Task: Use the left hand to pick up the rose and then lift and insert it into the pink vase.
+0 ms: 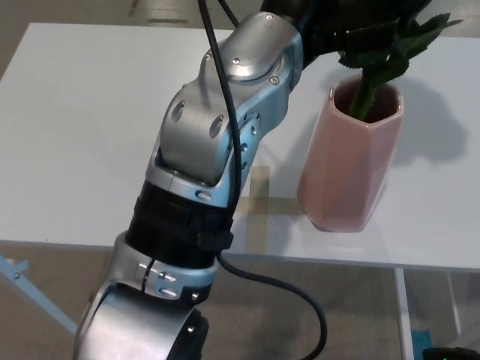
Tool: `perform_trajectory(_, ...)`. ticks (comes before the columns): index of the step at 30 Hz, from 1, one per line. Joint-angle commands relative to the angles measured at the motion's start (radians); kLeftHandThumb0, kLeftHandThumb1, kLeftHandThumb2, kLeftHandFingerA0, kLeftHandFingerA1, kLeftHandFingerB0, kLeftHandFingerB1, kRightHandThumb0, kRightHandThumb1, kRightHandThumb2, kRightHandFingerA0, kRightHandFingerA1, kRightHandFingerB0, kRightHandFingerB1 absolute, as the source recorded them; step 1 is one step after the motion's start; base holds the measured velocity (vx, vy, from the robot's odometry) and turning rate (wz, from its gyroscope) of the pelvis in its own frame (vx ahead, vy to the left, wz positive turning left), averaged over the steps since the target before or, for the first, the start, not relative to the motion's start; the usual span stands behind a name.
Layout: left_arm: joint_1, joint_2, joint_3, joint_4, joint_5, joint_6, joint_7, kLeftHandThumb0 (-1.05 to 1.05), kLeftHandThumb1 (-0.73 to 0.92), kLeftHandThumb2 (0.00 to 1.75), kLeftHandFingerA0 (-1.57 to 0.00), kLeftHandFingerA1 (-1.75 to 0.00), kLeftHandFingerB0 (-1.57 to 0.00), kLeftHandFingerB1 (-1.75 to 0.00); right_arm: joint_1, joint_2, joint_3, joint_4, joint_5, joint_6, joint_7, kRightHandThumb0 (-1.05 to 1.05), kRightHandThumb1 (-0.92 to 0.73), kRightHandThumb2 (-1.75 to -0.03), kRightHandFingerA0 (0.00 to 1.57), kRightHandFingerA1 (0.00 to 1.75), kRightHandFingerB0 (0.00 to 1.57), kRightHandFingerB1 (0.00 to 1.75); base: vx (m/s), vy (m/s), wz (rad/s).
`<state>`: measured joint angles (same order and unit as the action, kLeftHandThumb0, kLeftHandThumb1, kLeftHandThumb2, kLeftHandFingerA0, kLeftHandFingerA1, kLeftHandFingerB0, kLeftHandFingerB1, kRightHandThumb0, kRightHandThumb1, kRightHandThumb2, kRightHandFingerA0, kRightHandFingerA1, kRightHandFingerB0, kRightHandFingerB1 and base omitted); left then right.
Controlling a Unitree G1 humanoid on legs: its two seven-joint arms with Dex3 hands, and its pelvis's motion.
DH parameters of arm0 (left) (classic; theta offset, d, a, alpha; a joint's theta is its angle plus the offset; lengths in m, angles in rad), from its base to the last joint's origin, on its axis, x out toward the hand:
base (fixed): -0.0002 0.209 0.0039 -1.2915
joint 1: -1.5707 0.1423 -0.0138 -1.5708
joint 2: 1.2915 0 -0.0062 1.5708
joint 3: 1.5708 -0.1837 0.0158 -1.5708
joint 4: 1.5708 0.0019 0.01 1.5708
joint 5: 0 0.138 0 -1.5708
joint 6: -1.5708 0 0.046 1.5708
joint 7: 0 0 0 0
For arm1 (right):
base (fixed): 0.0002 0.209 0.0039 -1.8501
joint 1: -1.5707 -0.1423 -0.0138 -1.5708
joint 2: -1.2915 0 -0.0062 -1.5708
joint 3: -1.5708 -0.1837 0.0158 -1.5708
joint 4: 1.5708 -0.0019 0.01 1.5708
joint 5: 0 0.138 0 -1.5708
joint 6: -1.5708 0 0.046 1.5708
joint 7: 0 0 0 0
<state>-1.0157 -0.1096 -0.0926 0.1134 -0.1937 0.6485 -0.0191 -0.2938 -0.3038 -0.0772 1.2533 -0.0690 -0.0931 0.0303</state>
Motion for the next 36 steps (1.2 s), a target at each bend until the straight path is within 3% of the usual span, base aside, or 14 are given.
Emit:
perform_trajectory(1, 0.061, -0.076, -0.017, -0.003, -0.006, -0.039, 0.011, -0.23, 0.81, 0.66, -0.98, -1.37, -0.84, -0.84, 0.002, -0.005, -0.003, 0.007, 0.000, 0.011, 0.010, -0.33, -0.66, -0.59, 0.58, 0.41, 0.53, 0.39, 0.00, 0.000, 0.00)
perform_trajectory(17, 0.155, -0.042, -0.087, -0.044, -0.004, -0.056, -0.012, -0.24, 0.81, 0.65, -1.02, -1.31, -0.84, -0.81, 0.003, -0.007, 0.000, 0.004, -0.002, 0.009, 0.012, -0.33, -0.66, -0.59, 0.57, 0.41, 0.53, 0.39, 0.00, 0.000, 0.00)
perform_trajectory(20, 0.175, -0.029, -0.091, -0.046, -0.006, -0.056, -0.022, -0.24, 0.80, 0.64, -1.09, -1.28, -0.88, -0.59, 0.005, -0.006, 0.000, 0.001, -0.001, 0.009, 0.014, -0.33, -0.66, -0.59, 0.57, 0.41, 0.53, 0.39, 0.00, 0.000, 0.00)
perform_trajectory(21, 0.183, -0.022, -0.095, -0.048, -0.003, -0.059, -0.026, -0.27, 0.76, 0.62, -1.13, -0.99, -0.77, -0.48, 0.004, -0.007, 0.001, 0.001, -0.002, 0.008, 0.014, -0.33, -0.66, -0.59, 0.57, 0.41, 0.53, 0.39, 0.00, 0.000, 0.00)
perform_trajectory(22, 0.194, -0.014, -0.100, -0.052, 0.001, -0.063, -0.031, -0.33, 0.71, 0.62, -1.07, -0.66, -0.57, -0.41, 0.004, -0.007, 0.001, 0.001, -0.003, 0.008, 0.015, -0.33, -0.66, -0.59, 0.57, 0.41, 0.52, 0.39, 0.00, 0.000, 0.00)
perform_trajectory(23, 0.198, -0.011, -0.102, -0.054, 0.003, -0.065, -0.033, -0.33, 0.71, 0.62, -1.07, -0.66, -0.57, -0.41, 0.004, -0.008, 0.001, 0.001, -0.003, 0.008, 0.015, -0.33, -0.66, -0.59, 0.57, 0.41, 0.52, 0.39, 0.00, 0.000, 0.00)
perform_trajectory(24, 0.205, 0.005, -0.114, -0.062, 0.006, -0.056, -0.049, -0.45, 0.66, 0.61, -0.58, -0.41, -0.20, -0.29, 0.005, -0.006, 0.000, 0.001, -0.001, 0.009, 0.016, -0.33, -0.66, -0.59, 0.57, 0.41, 0.52, 0.39, 0.00, 0.000, 0.00)
perform_trajectory(25, 0.210, 0.016, -0.121, -0.065, 0.007, -0.057, -0.064, -0.62, 0.48, 0.76, -0.09, -0.40, -0.05, -0.23, 0.006, -0.006, 0.002, 0.002, -0.003, 0.007, 0.016, -0.33, -0.66, -0.59, 0.57, 0.41, 0.52, 0.39, 0.00, 0.000, 0.00)
perform_trajectory(26, 0.214, 0.047, -0.137, -0.065, 0.013, -0.068, -0.102, -0.83, 0.48, 0.86, 0.00, -0.04, 0.00, 0.00, 0.006, -0.005, 0.006, 0.000, -0.006, 0.007, 0.016, -0.33, -0.66, -0.59, 0.57, 0.41, 0.52, 0.39, 0.00, 0.000, 0.00)
perform_trajectory(31, 0.213, 0.099, -0.129, -0.085, 0.002, -0.068, -0.157, -0.90, 0.55, 0.58, 0.00, 0.00, 0.00, -0.01, 0.002, -0.006, 0.007, 0.001, -0.007, 0.005, 0.016, -0.33, -0.66, -0.59, 0.57, 0.41, 0.52, 0.39, 0.00, 0.000, 0.00)
perform_trajectory(32, 0.203, 0.109, -0.121, -0.078, 0.000, -0.070, -0.166, -0.82, 0.45, 0.86, 0.00, 0.00, 0.00, -0.01, -0.001, -0.010, 0.009, 0.001, -0.009, 0.005, 0.017, -0.33, -0.66, -0.59, 0.56, 0.41, 0.52, 0.39, 0.00, 0.000, 0.00)
perform_trajectory(34, 0.196, 0.123, -0.105, -0.077, -0.008, -0.068, -0.180, -0.81, 0.45, 0.86, 0.00, 0.00, 0.00, -0.01, -0.001, -0.011, 0.008, 0.002, -0.006, 0.008, 0.018, -0.32, -0.66, -0.59, 0.56, 0.41, 0.51, 0.38, 0.00, 0.000, 0.00)
perform_trajectory(35, 0.193, 0.129, -0.100, -0.076, -0.007, -0.068, -0.183, -0.88, 0.56, 0.58, 0.00, 0.00, 0.00, -0.01, -0.003, -0.011, 0.007, 0.003, -0.005, 0.009, 0.019, -0.32, -0.66, -0.60, 0.56, 0.41, 0.52, 0.39, 0.00, 0.000, 0.00)
perform_trajectory(36, 0.191, 0.133, -0.099, -0.072, -0.003, -0.073, -0.187, -0.88, 0.56, 0.58, 0.00, 0.00, 0.00, -0.01, -0.004, -0.011, 0.007, 0.004, -0.005, 0.010, 0.019, -0.32, -0.66, -0.60, 0.56, 0.41, 0.52, 0.39, 0.00, 0.000, 0.00)
